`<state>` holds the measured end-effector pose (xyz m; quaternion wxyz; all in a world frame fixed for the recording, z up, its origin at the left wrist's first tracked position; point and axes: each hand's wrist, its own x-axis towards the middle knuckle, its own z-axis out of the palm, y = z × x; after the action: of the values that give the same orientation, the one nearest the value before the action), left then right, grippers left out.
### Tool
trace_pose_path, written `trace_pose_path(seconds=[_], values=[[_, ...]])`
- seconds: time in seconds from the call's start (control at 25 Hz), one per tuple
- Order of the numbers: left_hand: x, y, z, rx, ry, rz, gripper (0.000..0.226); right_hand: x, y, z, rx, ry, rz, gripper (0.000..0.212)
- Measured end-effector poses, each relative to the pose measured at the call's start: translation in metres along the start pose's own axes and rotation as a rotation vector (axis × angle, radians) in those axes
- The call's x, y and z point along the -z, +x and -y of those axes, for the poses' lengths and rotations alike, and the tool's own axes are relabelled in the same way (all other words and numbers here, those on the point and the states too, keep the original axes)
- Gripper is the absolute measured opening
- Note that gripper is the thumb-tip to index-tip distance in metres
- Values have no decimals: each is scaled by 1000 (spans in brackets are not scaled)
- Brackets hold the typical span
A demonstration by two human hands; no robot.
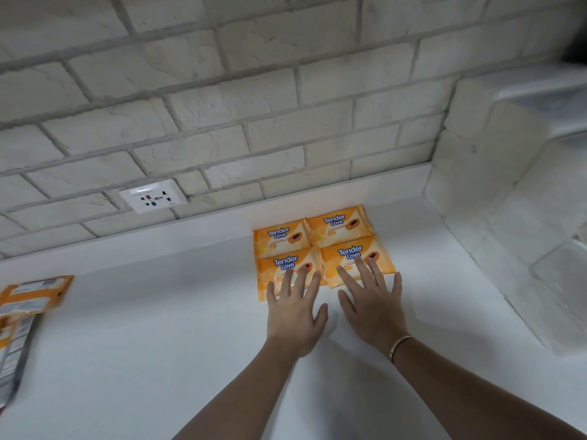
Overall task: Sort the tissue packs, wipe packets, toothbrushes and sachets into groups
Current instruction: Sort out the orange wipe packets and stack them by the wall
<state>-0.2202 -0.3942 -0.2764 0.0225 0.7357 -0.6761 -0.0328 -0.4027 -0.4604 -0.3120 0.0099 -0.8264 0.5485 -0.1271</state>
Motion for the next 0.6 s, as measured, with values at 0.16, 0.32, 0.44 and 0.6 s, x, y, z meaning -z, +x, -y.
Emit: trace_pose_path(seconds=[0.16,0.32,0.44,0.6], values=[[6,6,-6,4,45,61,64,-1,-1,-1,7,-8,12,59],[5,4,-11,20,26,61,67,-3,-1,-3,1,-16,39,63],[7,-18,-9,34,-41,-17,68,0,-1,-4,-2,-16,53,64],[20,-59,17,165,-263,-48,58,13,-11,-10,-53,39,20,61]])
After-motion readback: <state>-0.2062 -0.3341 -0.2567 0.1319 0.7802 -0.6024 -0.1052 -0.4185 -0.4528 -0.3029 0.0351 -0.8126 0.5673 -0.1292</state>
